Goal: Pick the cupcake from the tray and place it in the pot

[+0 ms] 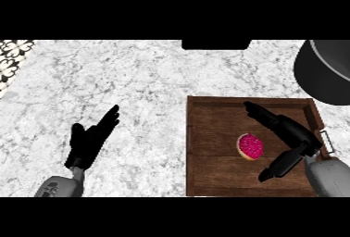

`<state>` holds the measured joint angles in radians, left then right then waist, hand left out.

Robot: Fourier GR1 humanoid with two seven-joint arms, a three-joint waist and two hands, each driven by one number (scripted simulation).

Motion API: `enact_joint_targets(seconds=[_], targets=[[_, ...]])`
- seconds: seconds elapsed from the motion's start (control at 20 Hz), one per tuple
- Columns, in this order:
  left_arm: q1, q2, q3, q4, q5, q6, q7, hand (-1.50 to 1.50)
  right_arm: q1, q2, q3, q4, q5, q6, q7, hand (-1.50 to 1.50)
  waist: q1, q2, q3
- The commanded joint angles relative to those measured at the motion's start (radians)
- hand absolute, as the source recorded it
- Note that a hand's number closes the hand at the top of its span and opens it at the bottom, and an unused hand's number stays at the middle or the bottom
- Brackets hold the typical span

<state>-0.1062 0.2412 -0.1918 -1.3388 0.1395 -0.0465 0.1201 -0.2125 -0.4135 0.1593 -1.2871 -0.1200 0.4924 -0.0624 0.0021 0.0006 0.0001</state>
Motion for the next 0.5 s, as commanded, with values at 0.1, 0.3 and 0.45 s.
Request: enact_joint_targets(seconds=[0.1,0.3,0.45], targets=[[0.081,-0.022,-0.011,-0.089,-0.049,0.004,0.021,0.00,0.075,0.069,-0.008,-0.029,0.002,0.024,0.046,-1.50,-0.002,-0.002,0.000],[0.032,-0.025,0.022,-0.076,-0.042,-0.012,0.034,0.00,-0.010,0.094,-0.030,0.241,0.082,0.051,-0.139,-1.50,0.004,0.000,0.000],[0.002,-0.005,0.043,-0.014,-0.022,-0.055,0.010,0.00,-0.033,0.103,0.073,0.215,0.273,-0.040,-0.275,1.50,0.010,0.002,0.001]])
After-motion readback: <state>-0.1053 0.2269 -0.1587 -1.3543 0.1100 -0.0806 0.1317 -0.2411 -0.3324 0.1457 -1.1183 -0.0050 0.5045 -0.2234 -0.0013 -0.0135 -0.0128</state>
